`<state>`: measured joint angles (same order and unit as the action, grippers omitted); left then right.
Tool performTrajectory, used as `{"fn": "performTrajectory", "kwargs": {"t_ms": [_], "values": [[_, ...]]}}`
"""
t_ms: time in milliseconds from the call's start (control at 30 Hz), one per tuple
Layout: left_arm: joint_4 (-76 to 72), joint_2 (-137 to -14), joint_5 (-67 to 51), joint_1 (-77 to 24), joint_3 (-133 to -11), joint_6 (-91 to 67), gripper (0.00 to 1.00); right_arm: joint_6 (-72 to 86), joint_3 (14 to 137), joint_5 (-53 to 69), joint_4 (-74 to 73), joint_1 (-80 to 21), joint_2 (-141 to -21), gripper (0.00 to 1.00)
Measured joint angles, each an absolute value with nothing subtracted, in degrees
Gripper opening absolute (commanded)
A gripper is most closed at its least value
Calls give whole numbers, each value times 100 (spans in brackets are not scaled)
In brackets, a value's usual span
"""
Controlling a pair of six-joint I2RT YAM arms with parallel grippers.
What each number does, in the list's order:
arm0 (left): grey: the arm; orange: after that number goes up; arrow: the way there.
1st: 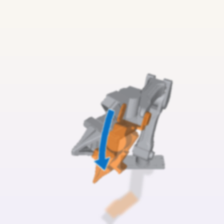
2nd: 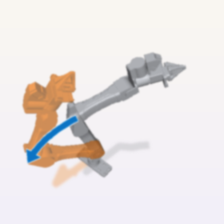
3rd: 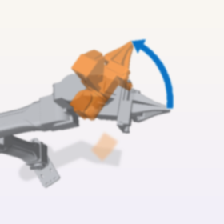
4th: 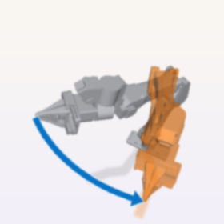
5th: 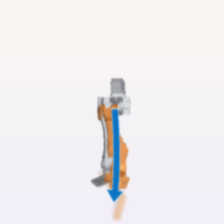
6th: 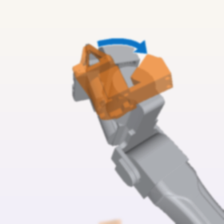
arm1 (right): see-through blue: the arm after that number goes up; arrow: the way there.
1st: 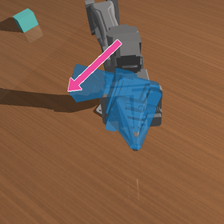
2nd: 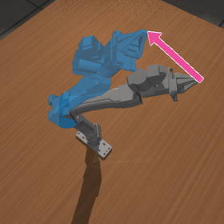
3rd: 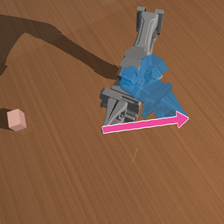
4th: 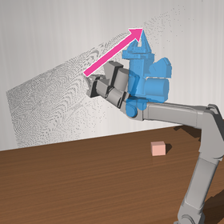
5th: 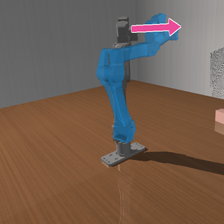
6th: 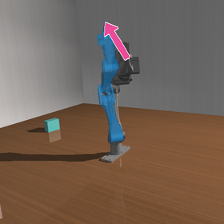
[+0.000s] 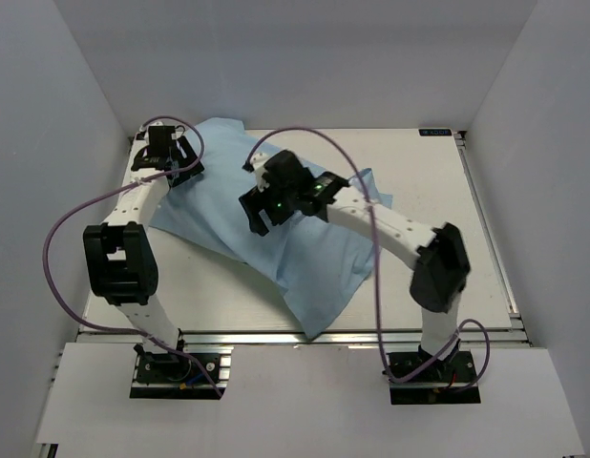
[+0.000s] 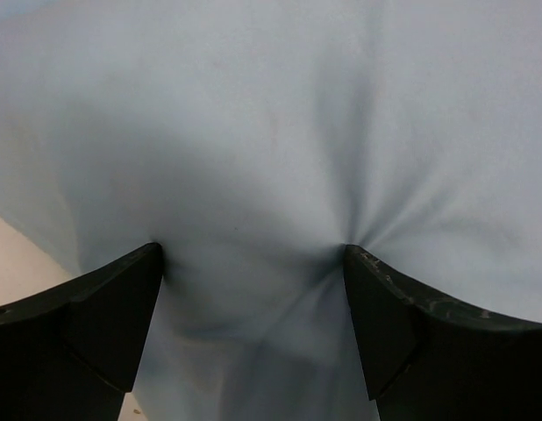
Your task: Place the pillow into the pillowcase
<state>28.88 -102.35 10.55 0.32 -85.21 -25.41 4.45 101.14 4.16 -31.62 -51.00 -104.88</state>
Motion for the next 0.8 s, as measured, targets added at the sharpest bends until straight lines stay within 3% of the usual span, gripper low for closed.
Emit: {"fn": "performTrajectory", "kwargs": {"t_ms": [167, 233, 400, 633, 800], "values": [[2633, -9762, 622, 34, -7749, -2694, 92, 770, 10029, -174, -3295, -5046, -11491, 89], [2720, -9550, 423, 32, -7651, -2764, 97, 991, 9955, -298, -3291, -4814, -11509, 89], [3065, -8785, 121, -23, -7660, -2930, 98, 1380, 9767, -460, -3037, -3699, -11325, 89], [3382, -7057, 926, -80, -7585, -3400, 98, 1243, 10460, -1009, -3105, -2292, -11631, 89], [3911, -7264, 1586, -47, -7828, -3820, 98, 812, 11439, -1271, -3352, -2025, -12099, 89]]}}
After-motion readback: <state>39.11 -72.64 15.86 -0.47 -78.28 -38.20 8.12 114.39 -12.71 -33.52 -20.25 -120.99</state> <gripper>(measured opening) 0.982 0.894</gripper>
